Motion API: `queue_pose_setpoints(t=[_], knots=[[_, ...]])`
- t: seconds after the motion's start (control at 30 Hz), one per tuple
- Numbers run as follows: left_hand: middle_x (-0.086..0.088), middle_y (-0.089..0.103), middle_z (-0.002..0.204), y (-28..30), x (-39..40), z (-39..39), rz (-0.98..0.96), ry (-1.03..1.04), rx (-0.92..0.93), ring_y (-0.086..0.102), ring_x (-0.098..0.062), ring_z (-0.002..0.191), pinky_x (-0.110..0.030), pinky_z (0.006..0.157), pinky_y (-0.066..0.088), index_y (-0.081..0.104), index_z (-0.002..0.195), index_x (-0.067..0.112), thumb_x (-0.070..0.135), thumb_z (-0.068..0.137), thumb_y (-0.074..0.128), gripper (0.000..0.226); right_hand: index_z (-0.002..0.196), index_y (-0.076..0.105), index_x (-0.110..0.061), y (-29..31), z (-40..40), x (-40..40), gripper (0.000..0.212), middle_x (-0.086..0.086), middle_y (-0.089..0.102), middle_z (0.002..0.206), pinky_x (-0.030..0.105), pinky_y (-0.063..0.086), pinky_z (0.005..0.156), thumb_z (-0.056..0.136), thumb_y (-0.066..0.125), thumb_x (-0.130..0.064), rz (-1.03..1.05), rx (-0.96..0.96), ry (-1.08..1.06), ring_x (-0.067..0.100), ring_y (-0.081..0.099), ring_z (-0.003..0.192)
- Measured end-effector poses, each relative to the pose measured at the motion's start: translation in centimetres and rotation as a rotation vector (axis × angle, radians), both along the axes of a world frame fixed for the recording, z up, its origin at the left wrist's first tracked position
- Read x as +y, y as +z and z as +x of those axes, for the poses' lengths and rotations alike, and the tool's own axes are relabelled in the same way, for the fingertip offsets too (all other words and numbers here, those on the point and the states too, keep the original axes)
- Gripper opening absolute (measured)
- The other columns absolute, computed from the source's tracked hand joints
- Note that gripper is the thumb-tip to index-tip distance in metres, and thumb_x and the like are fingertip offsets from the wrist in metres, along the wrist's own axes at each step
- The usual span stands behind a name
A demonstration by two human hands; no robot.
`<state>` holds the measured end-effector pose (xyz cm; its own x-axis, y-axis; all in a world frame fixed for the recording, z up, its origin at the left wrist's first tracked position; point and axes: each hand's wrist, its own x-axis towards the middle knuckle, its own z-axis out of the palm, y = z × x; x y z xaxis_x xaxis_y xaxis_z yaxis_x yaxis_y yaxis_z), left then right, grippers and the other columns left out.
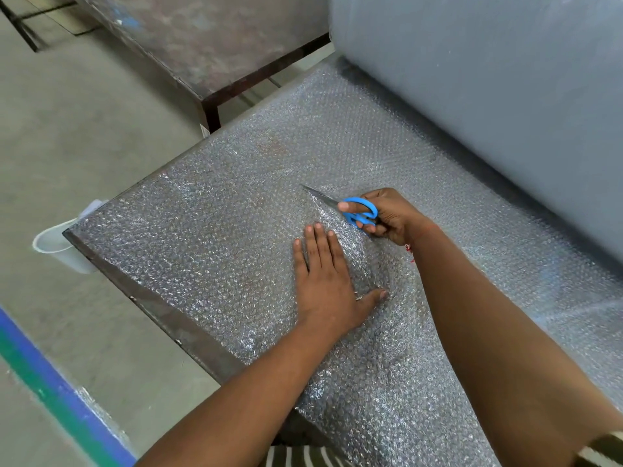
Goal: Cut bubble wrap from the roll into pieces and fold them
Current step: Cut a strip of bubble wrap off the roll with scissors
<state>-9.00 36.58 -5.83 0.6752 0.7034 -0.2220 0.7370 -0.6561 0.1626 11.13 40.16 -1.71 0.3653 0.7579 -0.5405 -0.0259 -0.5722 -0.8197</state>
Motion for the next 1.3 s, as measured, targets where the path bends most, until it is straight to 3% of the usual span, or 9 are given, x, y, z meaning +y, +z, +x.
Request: queue_pose_setpoints(t=[0.17, 0.3, 0.53, 0.6, 0.7, 0.87, 1.07, 1.23, 1.3], knots=[[-0.035, -0.030, 0.168, 0.1, 0.0, 0.0, -0.005, 0.000, -0.013, -0.033, -0.049, 0.156, -0.067, 0.127, -0.008, -0.018, 0.162, -0.009, 0.101, 0.081, 0.010, 0.140, 0.100, 0.069, 0.018, 0.1, -0.3, 0.8, 0.091, 0.017, 0.053, 0.059, 0.024, 0.019, 0.044, 0.056, 0.104, -0.052, -0.012, 0.001, 0.019, 0.018, 0.034, 0.046], [-0.036, -0.030, 0.167, 0.1, 0.0, -0.1, 0.002, -0.006, -0.011, -0.032, -0.050, 0.156, -0.068, 0.127, -0.008, -0.018, 0.162, -0.010, 0.101, 0.081, 0.010, 0.140, 0.101, 0.065, 0.022, 0.0, -0.2, 1.0, 0.094, 0.022, 0.054, 0.069, 0.025, 0.021, 0.046, 0.057, 0.106, -0.050, -0.003, 0.011, 0.037, 0.019, 0.035, 0.051], [-0.035, -0.030, 0.167, 0.0, 0.0, -0.1, -0.008, -0.002, -0.020, -0.033, -0.049, 0.156, -0.067, 0.127, -0.008, -0.019, 0.161, -0.010, 0.101, 0.082, 0.012, 0.140, 0.068, 0.068, -0.003, -0.1, 0.4, 1.3, 0.059, 0.018, 0.057, 0.067, 0.023, 0.024, 0.046, 0.054, 0.107, -0.045, -0.049, 0.002, 0.047, 0.017, 0.039, 0.044], [-0.035, -0.031, 0.167, -0.1, 0.0, -0.1, -0.008, 0.001, -0.019, -0.034, -0.049, 0.156, -0.067, 0.127, -0.009, -0.019, 0.162, -0.009, 0.101, 0.082, 0.012, 0.140, 0.072, 0.070, 0.003, 0.0, 0.3, 1.4, 0.060, 0.017, 0.058, 0.066, 0.020, 0.025, 0.043, 0.055, 0.106, -0.042, -0.049, 0.019, 0.032, 0.016, 0.040, 0.040], [-0.035, -0.031, 0.168, -0.2, -0.1, 0.0, -0.009, 0.005, -0.022, -0.034, -0.049, 0.156, -0.067, 0.127, -0.008, -0.019, 0.162, -0.009, 0.102, 0.082, 0.013, 0.140, 0.095, 0.073, 0.016, -0.1, 0.0, 1.6, 0.083, 0.019, 0.058, 0.067, 0.019, 0.024, 0.041, 0.051, 0.106, -0.047, -0.035, 0.009, 0.020, 0.017, 0.040, 0.043], [-0.035, -0.030, 0.168, -0.2, 0.0, 0.0, -0.009, 0.006, -0.028, -0.033, -0.049, 0.156, -0.067, 0.127, -0.008, -0.019, 0.162, -0.009, 0.101, 0.082, 0.015, 0.141, 0.101, 0.067, 0.021, 0.1, -0.9, 2.5, 0.094, 0.017, 0.054, 0.060, 0.021, 0.021, 0.042, 0.051, 0.104, -0.050, -0.005, 0.002, 0.014, 0.017, 0.036, 0.044], [-0.036, -0.028, 0.168, -0.1, 0.0, -0.1, -0.005, -0.005, -0.025, -0.033, -0.050, 0.156, -0.068, 0.127, -0.009, -0.018, 0.162, -0.010, 0.101, 0.082, 0.013, 0.139, 0.106, 0.071, 0.017, 0.2, -1.4, 3.5, 0.090, 0.016, 0.053, 0.056, 0.020, 0.021, 0.039, 0.056, 0.101, -0.051, 0.012, 0.002, 0.024, 0.017, 0.033, 0.043], [-0.036, -0.031, 0.167, 0.0, 0.1, -0.1, -0.004, -0.011, -0.012, -0.035, -0.051, 0.155, -0.068, 0.126, -0.010, -0.020, 0.161, -0.010, 0.101, 0.082, 0.010, 0.139, 0.100, 0.073, 0.016, 0.1, -1.6, 4.0, 0.071, 0.015, 0.053, 0.055, 0.019, 0.023, 0.037, 0.070, 0.099, -0.044, -0.008, 0.005, 0.018, 0.016, 0.033, 0.037], [-0.036, -0.031, 0.167, 0.0, 0.0, -0.1, -0.006, -0.013, -0.012, -0.036, -0.050, 0.155, -0.068, 0.126, -0.010, -0.020, 0.161, -0.010, 0.101, 0.082, 0.011, 0.139, 0.100, 0.074, 0.014, 0.0, -1.6, 4.2, 0.074, 0.016, 0.053, 0.056, 0.019, 0.024, 0.037, 0.066, 0.100, -0.046, -0.007, 0.013, 0.023, 0.016, 0.033, 0.037]])
